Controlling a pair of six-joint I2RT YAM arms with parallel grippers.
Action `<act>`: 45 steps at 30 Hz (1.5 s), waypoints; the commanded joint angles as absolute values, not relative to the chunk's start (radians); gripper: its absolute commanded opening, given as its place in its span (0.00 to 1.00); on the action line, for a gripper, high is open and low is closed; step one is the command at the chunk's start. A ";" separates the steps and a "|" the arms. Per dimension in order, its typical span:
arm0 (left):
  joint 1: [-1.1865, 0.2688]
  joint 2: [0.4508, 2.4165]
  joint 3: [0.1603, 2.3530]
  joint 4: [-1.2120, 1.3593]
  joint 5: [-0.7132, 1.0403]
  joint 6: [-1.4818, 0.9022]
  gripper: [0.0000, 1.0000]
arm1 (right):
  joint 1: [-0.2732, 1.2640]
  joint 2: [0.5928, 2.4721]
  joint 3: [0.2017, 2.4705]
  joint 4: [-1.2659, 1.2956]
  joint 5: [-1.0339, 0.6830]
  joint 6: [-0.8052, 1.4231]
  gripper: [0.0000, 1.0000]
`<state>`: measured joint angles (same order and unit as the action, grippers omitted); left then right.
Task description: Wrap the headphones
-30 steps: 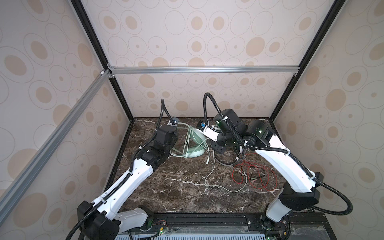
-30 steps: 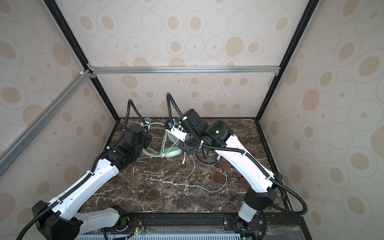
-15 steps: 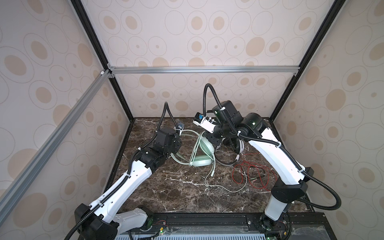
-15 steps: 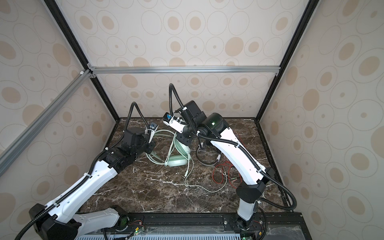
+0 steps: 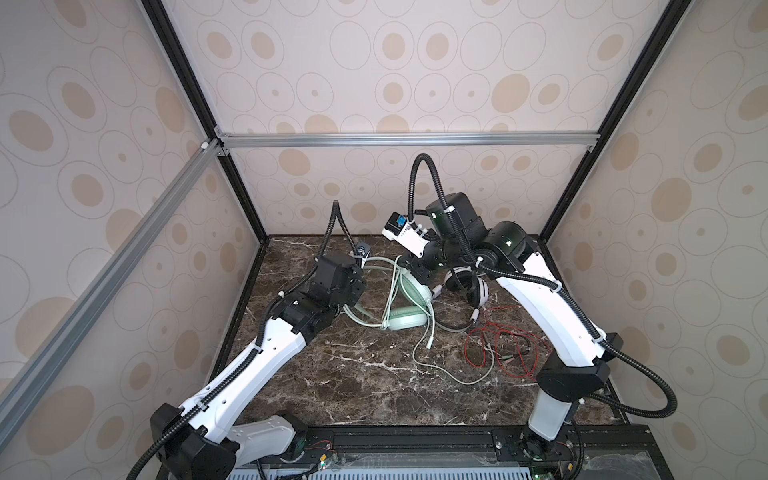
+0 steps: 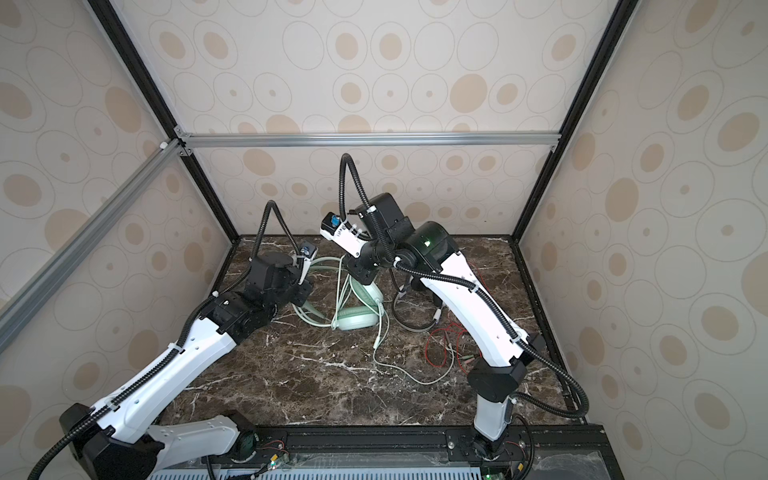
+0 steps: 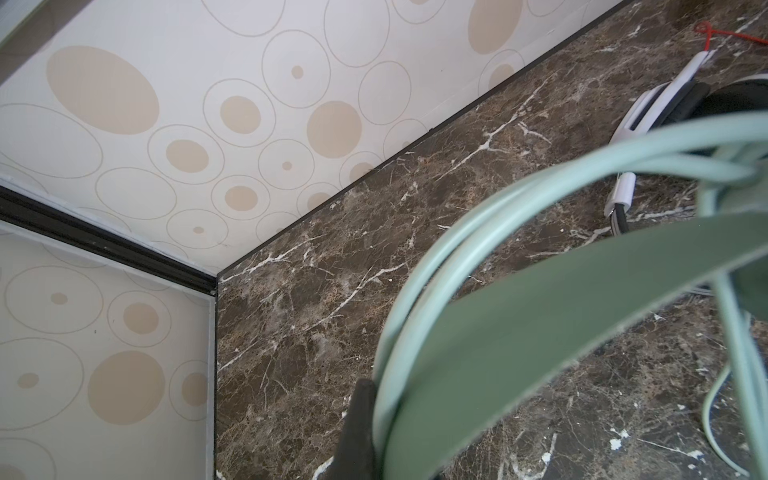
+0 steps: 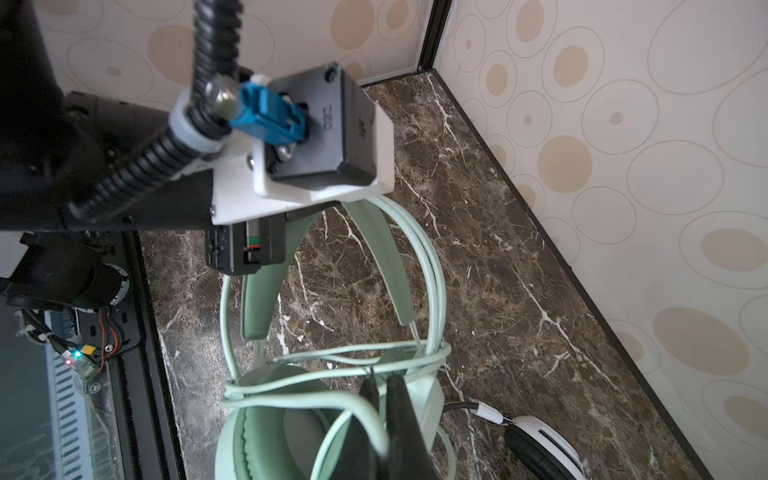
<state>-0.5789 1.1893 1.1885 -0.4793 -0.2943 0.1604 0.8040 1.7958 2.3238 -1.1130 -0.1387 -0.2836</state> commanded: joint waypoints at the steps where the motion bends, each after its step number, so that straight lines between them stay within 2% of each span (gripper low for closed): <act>1: -0.598 1.190 1.213 -0.561 -0.288 0.190 0.00 | 0.793 1.731 2.359 -0.956 -0.156 -0.240 0.00; 16: -0.625 1.174 1.217 -0.539 -0.326 0.179 0.00 | 0.819 1.655 2.221 -0.854 -0.196 -0.177 0.00; 21: -0.629 1.158 1.204 -0.532 -0.340 0.179 0.00 | 0.819 1.545 2.065 -0.734 -0.176 -0.166 0.00; 34: -0.644 1.195 1.227 -0.526 -0.308 0.169 0.00 | 0.821 1.587 2.123 -0.800 -0.166 -0.121 0.00; 45: -0.643 1.229 1.254 -0.521 -0.339 0.025 0.00 | 0.867 1.620 2.100 -0.767 -0.176 -0.096 0.00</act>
